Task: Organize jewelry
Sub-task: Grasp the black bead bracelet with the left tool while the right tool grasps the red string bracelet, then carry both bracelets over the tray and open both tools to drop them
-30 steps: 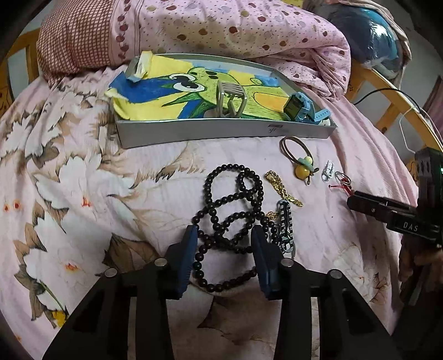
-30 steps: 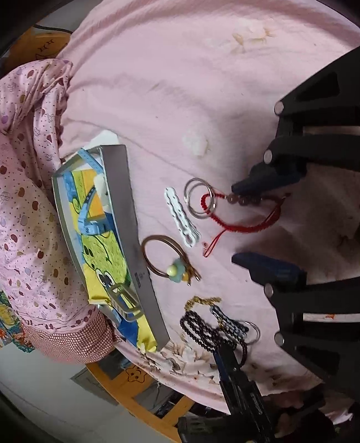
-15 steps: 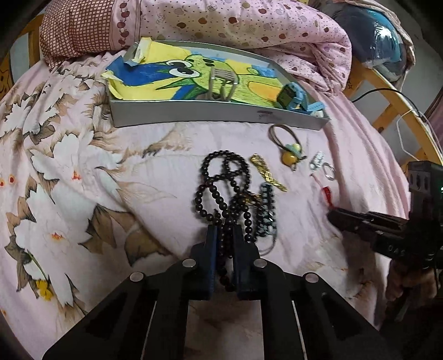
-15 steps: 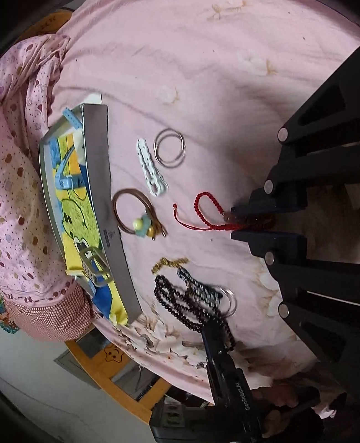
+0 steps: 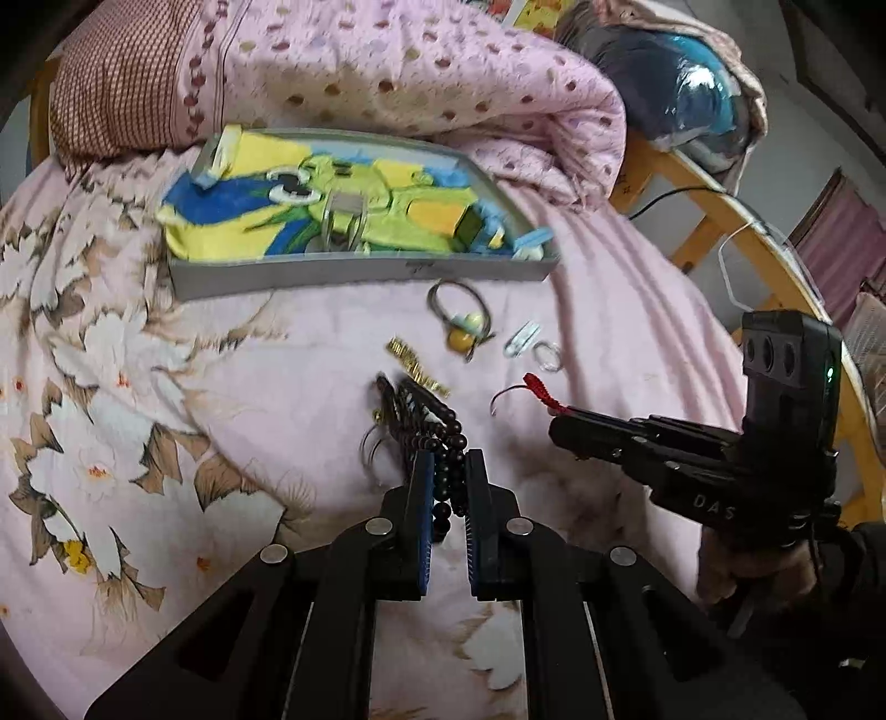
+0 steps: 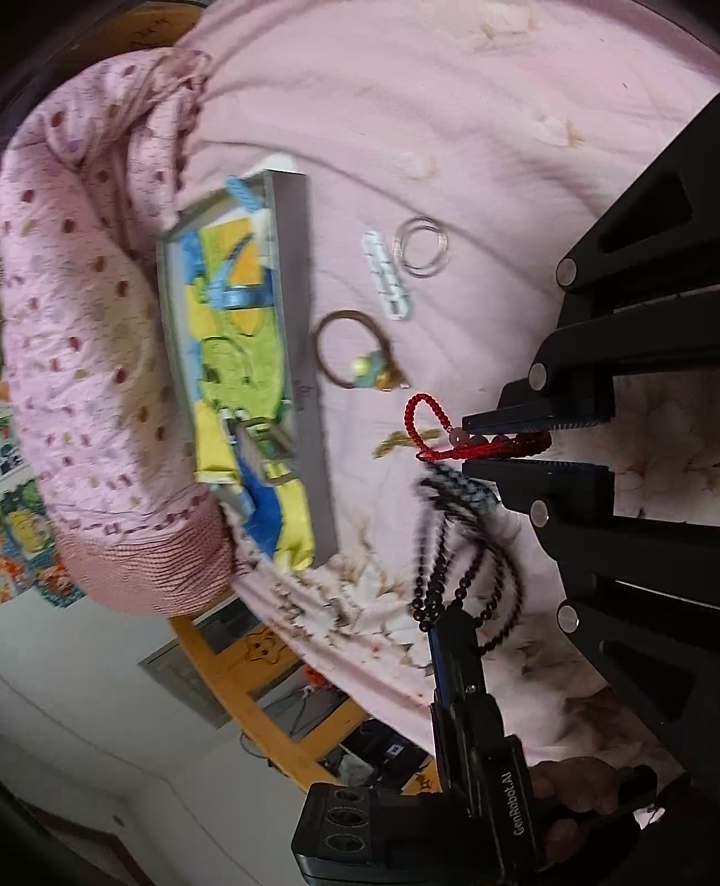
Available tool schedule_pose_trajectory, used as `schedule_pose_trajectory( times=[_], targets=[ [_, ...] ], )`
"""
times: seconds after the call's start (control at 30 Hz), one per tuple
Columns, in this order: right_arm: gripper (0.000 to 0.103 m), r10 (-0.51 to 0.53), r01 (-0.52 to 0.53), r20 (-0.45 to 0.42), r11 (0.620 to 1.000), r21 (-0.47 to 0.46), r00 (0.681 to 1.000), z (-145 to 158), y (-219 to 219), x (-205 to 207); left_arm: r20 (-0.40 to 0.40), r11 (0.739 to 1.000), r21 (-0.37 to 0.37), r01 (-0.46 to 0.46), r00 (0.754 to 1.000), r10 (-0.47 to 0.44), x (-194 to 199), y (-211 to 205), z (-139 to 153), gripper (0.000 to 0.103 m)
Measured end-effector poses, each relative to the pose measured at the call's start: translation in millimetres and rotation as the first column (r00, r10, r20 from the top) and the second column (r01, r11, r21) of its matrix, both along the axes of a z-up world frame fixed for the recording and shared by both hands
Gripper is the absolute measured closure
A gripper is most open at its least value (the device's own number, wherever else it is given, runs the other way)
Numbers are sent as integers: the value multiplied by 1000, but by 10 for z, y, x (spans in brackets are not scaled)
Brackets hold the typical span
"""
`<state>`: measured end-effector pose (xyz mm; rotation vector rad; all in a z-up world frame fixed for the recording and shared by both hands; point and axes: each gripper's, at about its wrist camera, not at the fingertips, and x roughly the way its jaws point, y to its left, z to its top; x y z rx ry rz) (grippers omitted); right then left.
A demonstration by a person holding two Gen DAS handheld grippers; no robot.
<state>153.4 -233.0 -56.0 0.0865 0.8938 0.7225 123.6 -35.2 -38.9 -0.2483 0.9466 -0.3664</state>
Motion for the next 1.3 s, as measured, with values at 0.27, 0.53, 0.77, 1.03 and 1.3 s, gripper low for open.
schedule_pose_trajectory(
  times=[0.27, 0.53, 0.77, 1.03, 1.3],
  targets=[
    [94, -46, 43, 81, 998, 40, 996, 149, -58, 63, 91, 999, 5, -45, 995, 45, 82, 22, 370, 96],
    [94, -132, 123, 178, 990, 65, 975, 269, -66, 361, 188, 998, 15, -63, 980, 59, 357, 5, 720, 96],
    [94, -192, 173, 247, 980, 99, 950, 350, -92, 801, 244, 995, -1, -100, 965, 97, 729, 5, 817, 96],
    [94, -238, 233, 268, 971, 52, 934, 239, -271, 1272, 261, 996, -8, -91, 961, 90, 1260, -121, 739, 96],
    [94, -250, 254, 226, 967, 12, 942, 25, -408, 1561, 202, 993, 7, -115, 973, 111, 1708, -247, 314, 96]
  ],
)
